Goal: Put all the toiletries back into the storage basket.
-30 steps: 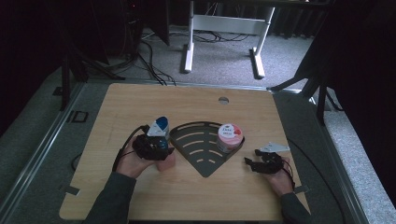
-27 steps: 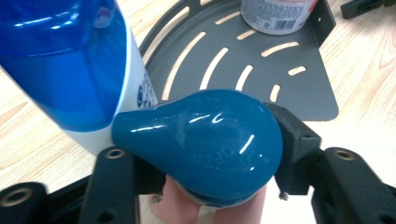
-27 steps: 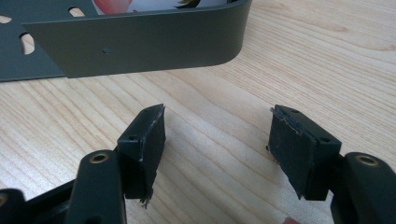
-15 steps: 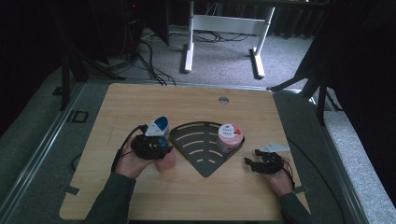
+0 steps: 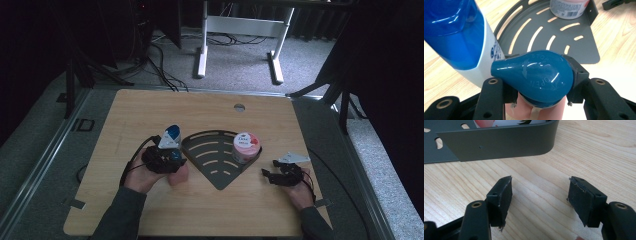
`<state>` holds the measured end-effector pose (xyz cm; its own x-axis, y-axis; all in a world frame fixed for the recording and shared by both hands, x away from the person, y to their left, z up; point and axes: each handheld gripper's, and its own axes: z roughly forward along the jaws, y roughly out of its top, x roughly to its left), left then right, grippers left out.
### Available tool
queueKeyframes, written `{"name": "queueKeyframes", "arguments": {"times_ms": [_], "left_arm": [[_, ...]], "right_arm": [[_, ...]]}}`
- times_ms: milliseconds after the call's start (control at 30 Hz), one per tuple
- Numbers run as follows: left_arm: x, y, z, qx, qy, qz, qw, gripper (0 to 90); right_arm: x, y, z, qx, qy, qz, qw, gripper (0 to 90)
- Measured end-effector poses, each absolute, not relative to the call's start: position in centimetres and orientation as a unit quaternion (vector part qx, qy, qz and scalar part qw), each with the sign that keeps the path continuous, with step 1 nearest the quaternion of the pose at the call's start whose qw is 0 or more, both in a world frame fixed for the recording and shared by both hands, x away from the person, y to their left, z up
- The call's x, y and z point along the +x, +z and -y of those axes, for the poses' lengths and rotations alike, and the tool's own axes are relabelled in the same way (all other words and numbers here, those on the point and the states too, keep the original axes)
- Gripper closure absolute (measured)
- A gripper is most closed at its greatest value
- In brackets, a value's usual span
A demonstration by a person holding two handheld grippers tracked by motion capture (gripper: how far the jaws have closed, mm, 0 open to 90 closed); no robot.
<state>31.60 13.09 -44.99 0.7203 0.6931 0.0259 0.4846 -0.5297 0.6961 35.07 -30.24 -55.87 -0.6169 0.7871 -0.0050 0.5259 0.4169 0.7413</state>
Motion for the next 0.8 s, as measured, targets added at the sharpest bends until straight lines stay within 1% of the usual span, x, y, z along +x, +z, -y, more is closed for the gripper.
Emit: {"name": "queueKeyframes", "arguments": {"times_ms": [800], "left_arm": [[31.1, -44.2, -9.9, 0.873, 0.129, -0.306, 0.359, 53.1]], "right_arm": [[35.1, -55.9, 30.2, 0.399, 0.364, -0.822, 0.179, 35.6]]}}
